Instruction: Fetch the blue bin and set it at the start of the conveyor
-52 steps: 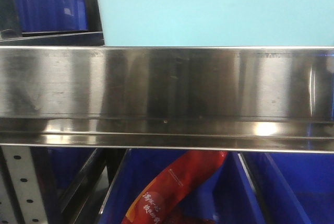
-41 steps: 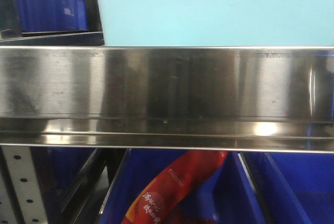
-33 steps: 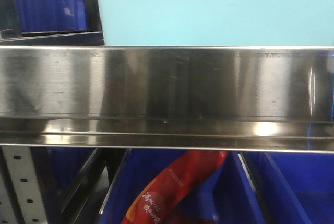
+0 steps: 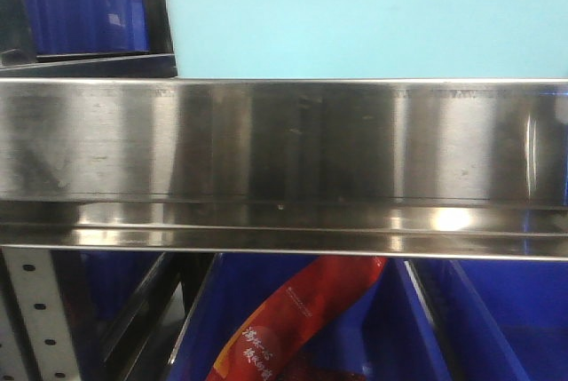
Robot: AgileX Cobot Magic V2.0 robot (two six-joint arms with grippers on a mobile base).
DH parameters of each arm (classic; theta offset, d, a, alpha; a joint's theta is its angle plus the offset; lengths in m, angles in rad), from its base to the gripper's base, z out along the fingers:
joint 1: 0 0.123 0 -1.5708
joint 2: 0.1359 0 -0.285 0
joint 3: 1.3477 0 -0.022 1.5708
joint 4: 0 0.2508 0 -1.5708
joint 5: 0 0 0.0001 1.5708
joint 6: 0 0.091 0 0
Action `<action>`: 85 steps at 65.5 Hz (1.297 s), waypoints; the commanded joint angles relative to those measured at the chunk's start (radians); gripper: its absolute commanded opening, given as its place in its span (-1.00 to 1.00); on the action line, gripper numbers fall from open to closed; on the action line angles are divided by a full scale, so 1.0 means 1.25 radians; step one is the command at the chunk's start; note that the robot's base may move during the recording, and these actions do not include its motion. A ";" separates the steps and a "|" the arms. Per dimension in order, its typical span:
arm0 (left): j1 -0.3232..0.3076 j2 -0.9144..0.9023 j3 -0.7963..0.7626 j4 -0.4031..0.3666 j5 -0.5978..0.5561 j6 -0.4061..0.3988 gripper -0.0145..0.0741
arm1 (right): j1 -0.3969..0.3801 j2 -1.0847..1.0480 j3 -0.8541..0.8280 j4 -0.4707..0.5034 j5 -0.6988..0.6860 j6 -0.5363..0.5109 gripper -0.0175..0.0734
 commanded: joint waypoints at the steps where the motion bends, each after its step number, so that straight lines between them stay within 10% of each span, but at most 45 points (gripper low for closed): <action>1: -0.003 -0.002 -0.002 0.004 -0.020 0.004 -0.92 | 0.001 -0.002 -0.001 0.002 -0.019 -0.003 -0.97; 18: -0.003 -0.002 -0.008 -0.059 -0.041 0.004 -0.92 | 0.001 -0.002 -0.041 0.007 -0.056 -0.003 -0.97; 33: -0.003 0.017 -0.224 0.054 0.096 0.005 -0.88 | 0.001 0.031 -0.291 -0.001 0.166 -0.003 -0.92; 53: -0.003 0.222 -0.470 0.040 0.227 0.005 0.30 | 0.001 0.247 -0.439 -0.001 0.212 -0.003 0.59; 59: -0.006 0.269 -0.495 0.040 0.231 0.005 0.42 | 0.001 0.285 -0.439 -0.002 0.204 -0.003 0.64; 85: -0.447 0.505 -0.602 0.035 0.314 0.050 0.40 | 0.099 0.401 -0.507 -0.002 0.245 -0.010 0.64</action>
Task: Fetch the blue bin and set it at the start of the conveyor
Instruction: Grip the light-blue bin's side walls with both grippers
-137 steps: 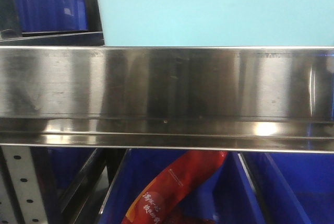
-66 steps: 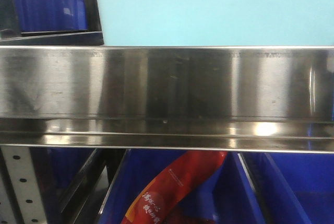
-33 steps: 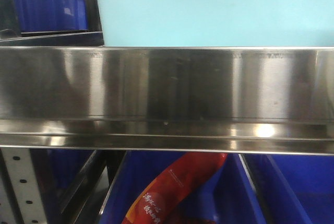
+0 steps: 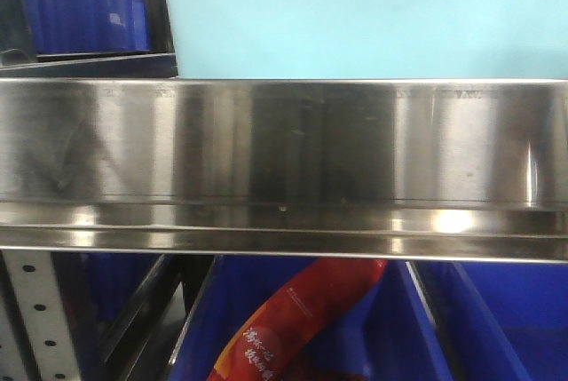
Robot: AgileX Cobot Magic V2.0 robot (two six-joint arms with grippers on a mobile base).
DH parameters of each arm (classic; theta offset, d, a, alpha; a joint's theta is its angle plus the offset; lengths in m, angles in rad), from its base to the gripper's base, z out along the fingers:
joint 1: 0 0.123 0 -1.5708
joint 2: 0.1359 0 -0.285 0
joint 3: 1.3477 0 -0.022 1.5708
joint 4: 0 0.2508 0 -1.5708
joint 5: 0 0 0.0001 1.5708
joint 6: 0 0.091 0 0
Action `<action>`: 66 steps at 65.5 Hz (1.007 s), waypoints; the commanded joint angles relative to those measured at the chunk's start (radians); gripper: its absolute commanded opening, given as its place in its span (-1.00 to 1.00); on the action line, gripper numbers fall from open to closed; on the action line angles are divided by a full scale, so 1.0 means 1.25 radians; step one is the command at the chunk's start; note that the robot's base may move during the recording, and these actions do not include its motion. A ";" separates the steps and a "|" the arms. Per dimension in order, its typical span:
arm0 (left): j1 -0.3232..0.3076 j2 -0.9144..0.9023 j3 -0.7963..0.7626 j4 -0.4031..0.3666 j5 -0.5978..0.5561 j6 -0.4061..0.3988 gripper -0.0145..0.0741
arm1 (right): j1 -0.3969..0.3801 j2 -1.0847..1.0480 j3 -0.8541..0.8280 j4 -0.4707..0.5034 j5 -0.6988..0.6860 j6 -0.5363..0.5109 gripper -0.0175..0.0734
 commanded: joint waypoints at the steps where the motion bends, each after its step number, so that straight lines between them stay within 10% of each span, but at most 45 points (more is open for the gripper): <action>1: -0.090 0.082 -0.035 -0.010 0.004 0.007 0.40 | 0.035 0.039 -0.036 -0.004 0.013 -0.008 0.64; 26: -0.173 0.543 -0.430 -0.032 0.159 -0.081 0.40 | 0.062 0.287 -0.299 -0.004 0.254 0.001 0.64; 66: -0.048 1.001 -1.032 0.034 0.657 -0.200 0.40 | 0.059 0.776 -0.835 -0.026 0.667 0.084 0.64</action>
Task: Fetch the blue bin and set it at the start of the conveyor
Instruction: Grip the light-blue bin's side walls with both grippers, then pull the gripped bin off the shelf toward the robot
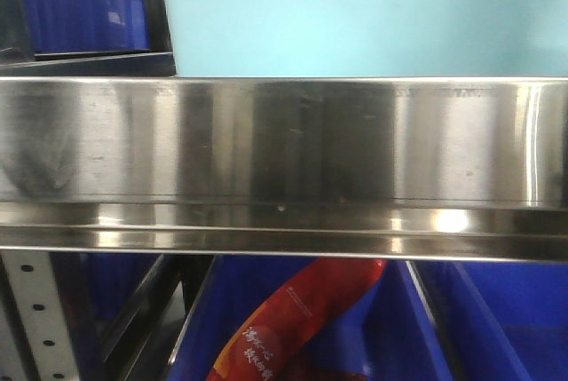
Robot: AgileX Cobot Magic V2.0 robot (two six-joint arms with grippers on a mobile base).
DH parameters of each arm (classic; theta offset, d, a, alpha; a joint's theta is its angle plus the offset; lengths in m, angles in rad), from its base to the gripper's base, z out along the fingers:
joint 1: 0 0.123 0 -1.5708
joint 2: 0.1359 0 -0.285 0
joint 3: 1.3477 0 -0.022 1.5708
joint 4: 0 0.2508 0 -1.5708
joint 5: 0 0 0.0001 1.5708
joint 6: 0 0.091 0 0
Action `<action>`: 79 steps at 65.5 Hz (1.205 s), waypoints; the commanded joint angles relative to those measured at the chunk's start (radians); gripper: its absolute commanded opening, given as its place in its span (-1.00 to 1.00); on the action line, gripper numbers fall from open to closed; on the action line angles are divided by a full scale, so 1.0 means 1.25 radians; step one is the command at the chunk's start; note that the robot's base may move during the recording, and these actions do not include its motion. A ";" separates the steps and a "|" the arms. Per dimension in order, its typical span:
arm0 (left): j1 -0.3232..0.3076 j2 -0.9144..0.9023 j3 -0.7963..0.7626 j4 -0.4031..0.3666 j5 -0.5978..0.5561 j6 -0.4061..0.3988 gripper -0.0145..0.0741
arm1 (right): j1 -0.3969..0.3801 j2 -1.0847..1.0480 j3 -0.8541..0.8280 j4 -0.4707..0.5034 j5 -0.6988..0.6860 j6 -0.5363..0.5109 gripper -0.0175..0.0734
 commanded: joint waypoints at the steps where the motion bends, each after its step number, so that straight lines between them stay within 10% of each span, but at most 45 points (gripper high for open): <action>1: 0.013 0.031 -0.027 0.011 0.029 -0.007 0.40 | -0.001 0.059 -0.045 -0.012 0.026 0.000 0.64; 36: 0.034 0.159 -0.028 0.000 0.029 -0.017 0.39 | -0.001 0.274 -0.063 -0.014 0.003 0.000 0.60; 44: 0.038 0.160 -0.028 -0.001 0.029 -0.048 0.18 | -0.001 0.287 -0.063 -0.015 0.002 0.000 0.33; 62: 0.038 0.160 -0.028 -0.002 0.029 -0.048 -0.92 | -0.001 0.287 -0.063 -0.036 0.002 0.000 -0.96; 79: 0.038 0.158 -0.028 0.005 0.032 -0.048 -0.92 | -0.001 0.283 -0.063 -0.061 0.007 0.008 -0.95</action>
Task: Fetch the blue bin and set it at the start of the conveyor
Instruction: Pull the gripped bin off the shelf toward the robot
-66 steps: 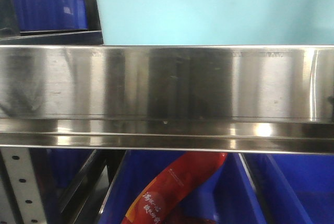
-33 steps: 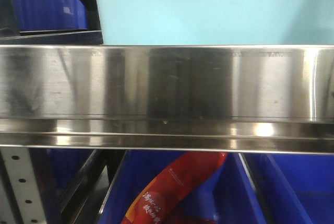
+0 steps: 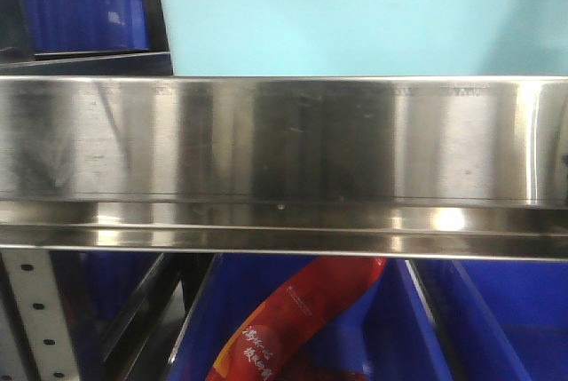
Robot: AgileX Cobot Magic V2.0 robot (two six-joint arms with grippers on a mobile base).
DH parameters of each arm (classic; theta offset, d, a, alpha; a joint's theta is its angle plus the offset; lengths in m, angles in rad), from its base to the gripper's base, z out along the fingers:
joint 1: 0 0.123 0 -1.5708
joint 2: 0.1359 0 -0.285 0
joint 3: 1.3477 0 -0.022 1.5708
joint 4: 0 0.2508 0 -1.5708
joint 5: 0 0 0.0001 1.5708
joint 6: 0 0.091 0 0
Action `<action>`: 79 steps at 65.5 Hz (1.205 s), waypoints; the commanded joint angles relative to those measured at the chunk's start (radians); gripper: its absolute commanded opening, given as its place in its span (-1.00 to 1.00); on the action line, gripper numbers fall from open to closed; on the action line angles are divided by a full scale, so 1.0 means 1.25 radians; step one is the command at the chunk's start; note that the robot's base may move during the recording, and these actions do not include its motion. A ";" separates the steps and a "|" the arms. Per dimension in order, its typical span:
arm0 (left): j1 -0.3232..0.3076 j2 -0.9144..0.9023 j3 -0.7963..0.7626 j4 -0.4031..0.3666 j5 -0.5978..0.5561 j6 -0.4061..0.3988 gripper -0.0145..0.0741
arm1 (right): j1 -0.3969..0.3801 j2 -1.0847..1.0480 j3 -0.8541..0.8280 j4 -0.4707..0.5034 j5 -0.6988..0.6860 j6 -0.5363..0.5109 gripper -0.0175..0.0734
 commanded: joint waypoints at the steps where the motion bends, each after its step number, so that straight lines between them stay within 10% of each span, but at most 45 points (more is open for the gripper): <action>1: 0.000 -0.007 -0.006 0.007 -0.001 0.003 -0.92 | -0.001 -0.008 -0.008 -0.027 -0.006 -0.008 -0.95; 42: 0.000 -0.297 0.006 0.052 0.027 0.003 -0.92 | 0.099 -0.288 -0.008 -0.027 0.020 -0.003 -0.95; 79: 0.000 -0.491 0.354 0.050 0.027 0.003 -0.92 | 0.170 -0.325 0.090 0.002 0.037 0.001 -0.95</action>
